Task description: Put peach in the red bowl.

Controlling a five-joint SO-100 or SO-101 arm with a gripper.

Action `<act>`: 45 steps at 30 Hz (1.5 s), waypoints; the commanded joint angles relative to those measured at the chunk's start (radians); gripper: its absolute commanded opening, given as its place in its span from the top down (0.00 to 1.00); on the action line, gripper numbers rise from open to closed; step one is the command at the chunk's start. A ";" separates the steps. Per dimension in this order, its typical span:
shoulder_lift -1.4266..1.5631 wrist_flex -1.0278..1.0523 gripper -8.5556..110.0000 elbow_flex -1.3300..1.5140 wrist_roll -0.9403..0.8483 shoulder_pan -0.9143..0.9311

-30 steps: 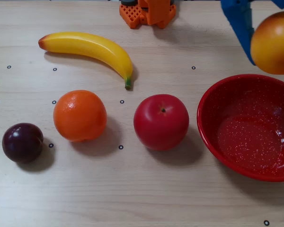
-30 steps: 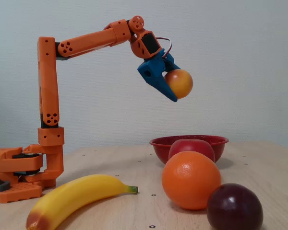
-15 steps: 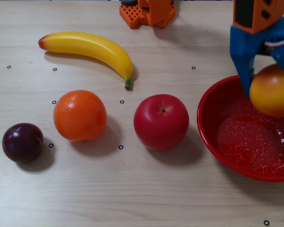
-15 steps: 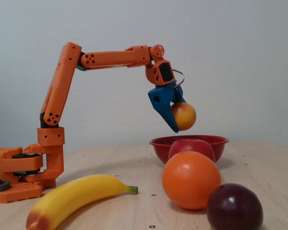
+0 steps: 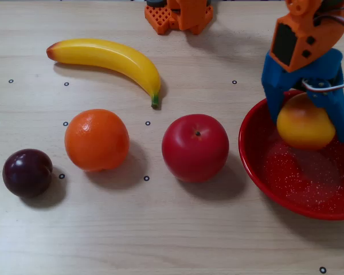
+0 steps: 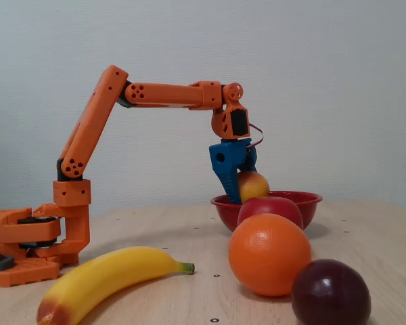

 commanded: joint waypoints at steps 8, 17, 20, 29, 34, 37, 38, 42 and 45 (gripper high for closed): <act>0.069 0.018 0.55 -0.058 -0.069 0.037; 0.109 -0.009 0.53 -0.060 -0.069 0.044; 0.150 -0.015 0.54 -0.061 -0.069 0.055; 0.296 0.020 0.58 -0.060 -0.074 0.092; 0.354 0.060 0.66 -0.067 -0.074 0.118; 0.382 0.081 0.72 -0.071 -0.074 0.135; 0.391 0.086 0.76 -0.071 -0.074 0.140; 0.423 0.097 0.91 -0.067 -0.074 0.160; 0.448 0.132 0.93 -0.067 -0.074 0.169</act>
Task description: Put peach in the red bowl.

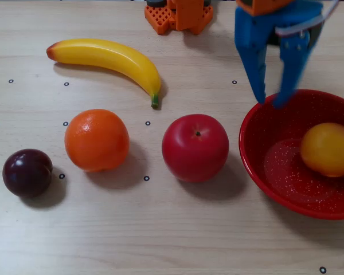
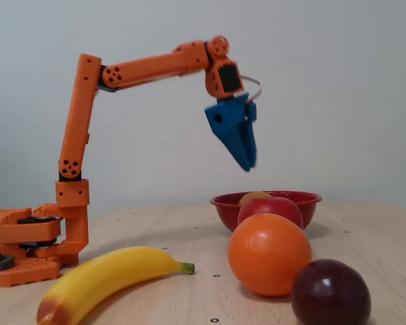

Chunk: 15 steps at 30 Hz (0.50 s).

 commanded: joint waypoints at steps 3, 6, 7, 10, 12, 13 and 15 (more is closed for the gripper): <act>0.183 0.051 0.93 -0.054 -0.006 0.037; 0.224 0.043 0.93 -0.026 0.005 0.058; 0.242 0.035 0.93 -0.018 0.018 0.066; 0.305 0.021 0.93 0.031 0.026 0.087; 0.359 0.002 0.93 0.081 0.037 0.106; 0.390 -0.008 0.93 0.110 0.041 0.117; 0.456 -0.032 0.93 0.176 0.063 0.137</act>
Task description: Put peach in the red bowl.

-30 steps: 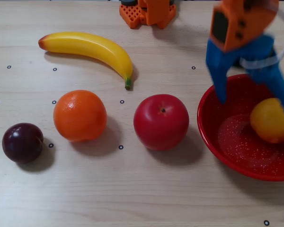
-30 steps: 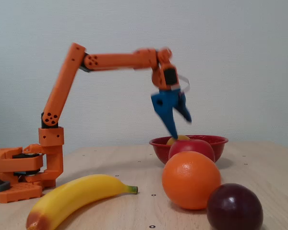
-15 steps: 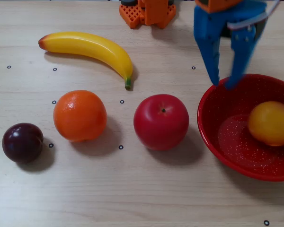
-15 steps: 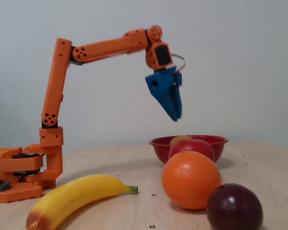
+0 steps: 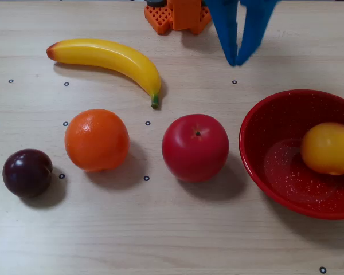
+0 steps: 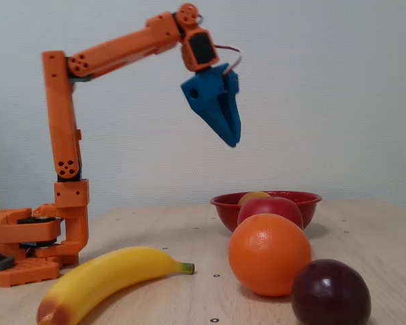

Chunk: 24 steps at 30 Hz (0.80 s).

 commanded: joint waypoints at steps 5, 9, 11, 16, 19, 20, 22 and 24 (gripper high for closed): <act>0.311 -0.066 0.93 0.173 0.089 0.103; 0.454 -0.132 0.93 0.339 0.144 0.158; 0.522 -0.156 0.93 0.410 0.164 0.184; 0.667 -0.167 0.93 0.552 0.199 0.229; 0.767 -0.181 0.93 0.649 0.199 0.255; 0.807 -0.187 0.93 0.687 0.199 0.262; 0.887 -0.193 0.93 0.762 0.199 0.270; 0.980 -0.193 0.93 0.844 0.198 0.275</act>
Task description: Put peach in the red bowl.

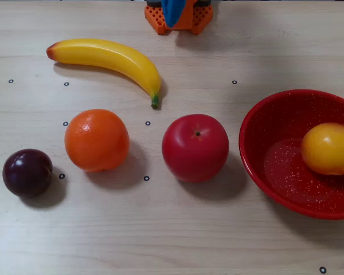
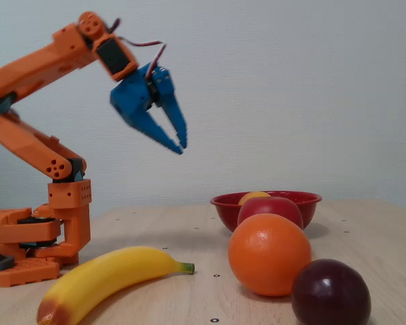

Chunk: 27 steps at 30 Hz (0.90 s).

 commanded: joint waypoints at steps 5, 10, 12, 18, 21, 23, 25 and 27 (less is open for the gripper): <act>0.270 -0.017 0.93 0.155 0.015 0.029; 0.397 0.009 0.93 0.273 0.021 0.031; 0.440 0.012 0.93 0.313 0.021 0.032; 0.555 0.025 0.93 0.414 0.021 0.031; 0.629 0.028 0.93 0.483 0.017 0.032; 0.672 0.035 0.93 0.526 0.017 0.032; 0.706 0.044 0.93 0.565 0.023 0.032; 0.746 0.051 0.93 0.600 0.032 0.029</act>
